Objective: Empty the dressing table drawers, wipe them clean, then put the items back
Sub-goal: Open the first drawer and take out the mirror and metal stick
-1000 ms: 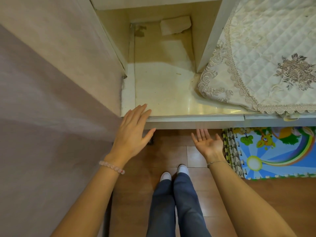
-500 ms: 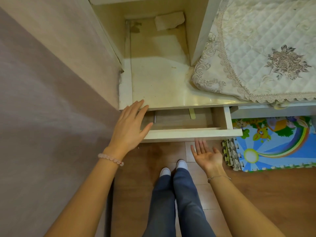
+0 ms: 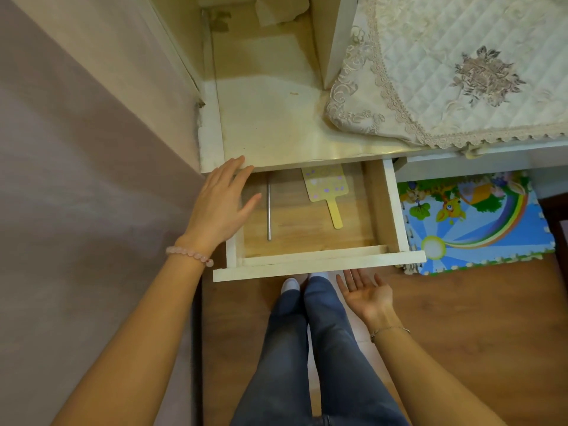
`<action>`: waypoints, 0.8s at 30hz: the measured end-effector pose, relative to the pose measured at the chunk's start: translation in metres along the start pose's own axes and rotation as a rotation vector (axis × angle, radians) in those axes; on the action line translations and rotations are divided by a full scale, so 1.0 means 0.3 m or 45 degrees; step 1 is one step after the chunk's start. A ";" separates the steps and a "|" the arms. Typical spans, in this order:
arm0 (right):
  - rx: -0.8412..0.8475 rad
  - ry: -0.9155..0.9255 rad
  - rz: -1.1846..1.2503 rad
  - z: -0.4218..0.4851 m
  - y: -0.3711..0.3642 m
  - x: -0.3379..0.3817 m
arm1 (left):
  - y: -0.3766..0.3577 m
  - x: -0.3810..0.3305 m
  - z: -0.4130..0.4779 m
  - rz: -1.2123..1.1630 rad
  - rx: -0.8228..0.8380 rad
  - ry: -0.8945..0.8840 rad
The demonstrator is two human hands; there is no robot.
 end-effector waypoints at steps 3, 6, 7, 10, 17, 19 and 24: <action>0.006 -0.006 0.001 -0.008 0.018 0.002 | 0.001 0.001 -0.002 -0.001 0.002 -0.001; -0.002 -0.003 0.010 -0.004 0.026 -0.006 | 0.001 0.003 -0.004 0.004 0.003 -0.004; -0.003 0.001 0.017 -0.003 0.030 -0.008 | 0.001 0.003 -0.004 0.006 0.004 -0.008; 0.008 0.003 0.048 -0.011 0.039 -0.016 | 0.001 0.001 -0.005 0.008 -0.004 -0.023; 0.023 0.004 0.089 -0.026 0.069 -0.028 | 0.005 -0.006 -0.019 0.035 0.000 -0.041; 0.033 0.001 0.081 -0.032 0.072 -0.030 | 0.017 -0.014 -0.037 0.051 -0.012 -0.045; 0.042 0.001 0.075 -0.037 0.090 -0.033 | 0.023 -0.035 -0.102 0.077 -0.027 -0.053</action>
Point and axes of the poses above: each hand's wrist, its own z-axis towards the middle knuckle, its own y-axis out of the back of the hand, x = y × z, the point moved 10 cm from there along z, towards the middle knuckle, and after that the axes turned 9 degrees about z, right-handed, at the moved point
